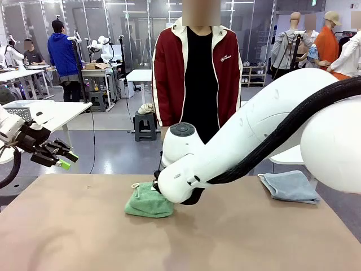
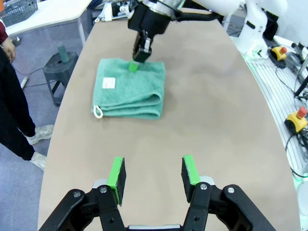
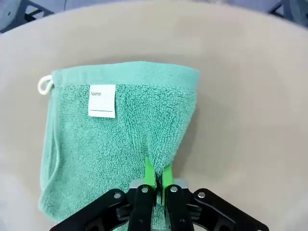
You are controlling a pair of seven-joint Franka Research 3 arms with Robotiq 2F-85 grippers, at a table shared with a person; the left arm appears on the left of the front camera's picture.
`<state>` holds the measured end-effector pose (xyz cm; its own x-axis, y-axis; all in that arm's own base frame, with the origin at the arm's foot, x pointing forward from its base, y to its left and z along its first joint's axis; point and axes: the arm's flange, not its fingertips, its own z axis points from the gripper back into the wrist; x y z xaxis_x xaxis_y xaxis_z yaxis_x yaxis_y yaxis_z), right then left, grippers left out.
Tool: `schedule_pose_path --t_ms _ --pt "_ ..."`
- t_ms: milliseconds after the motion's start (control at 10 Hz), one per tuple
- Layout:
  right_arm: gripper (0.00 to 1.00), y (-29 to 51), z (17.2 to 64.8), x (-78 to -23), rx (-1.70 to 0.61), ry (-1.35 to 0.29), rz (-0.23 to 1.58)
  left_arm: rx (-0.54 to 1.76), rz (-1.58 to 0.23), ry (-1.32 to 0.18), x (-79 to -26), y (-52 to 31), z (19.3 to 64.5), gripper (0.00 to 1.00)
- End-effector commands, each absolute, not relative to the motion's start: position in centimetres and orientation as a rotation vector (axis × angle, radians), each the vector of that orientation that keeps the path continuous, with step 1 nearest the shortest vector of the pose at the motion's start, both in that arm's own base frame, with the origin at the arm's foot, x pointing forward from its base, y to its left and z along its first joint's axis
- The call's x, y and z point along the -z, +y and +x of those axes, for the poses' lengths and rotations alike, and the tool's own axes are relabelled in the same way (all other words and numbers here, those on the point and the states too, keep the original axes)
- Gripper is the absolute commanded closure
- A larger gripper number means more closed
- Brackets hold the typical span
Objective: Fold the towels and place them in the basket.
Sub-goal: Stack the folded Towel with hook on the right side of the table.
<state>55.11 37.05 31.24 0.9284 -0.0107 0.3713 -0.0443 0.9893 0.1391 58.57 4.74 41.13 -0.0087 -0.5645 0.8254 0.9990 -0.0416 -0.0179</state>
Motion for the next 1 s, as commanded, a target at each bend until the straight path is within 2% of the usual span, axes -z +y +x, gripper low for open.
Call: schedule_pose_path --t_ms 0,400,700,900 --pt "0.94 32.5 55.8 -33.4 -0.13 -0.457 0.112 1.471 -0.788 -0.724 -41.1 4.7 58.5 0.39" --pt "0.94 25.0 57.7 -38.8 -0.23 -0.529 0.029 1.471 -0.788 -0.724 -41.1 4.7 58.5 0.39" --pt "0.94 19.2 59.8 -42.4 -0.309 -0.514 -0.04 1.471 -0.788 -0.724 -41.1 4.7 58.5 0.39" --pt "0.94 14.6 62.0 -43.8 -0.278 -0.517 -0.093 1.471 -0.788 -0.724 -41.1 4.7 58.5 0.39"
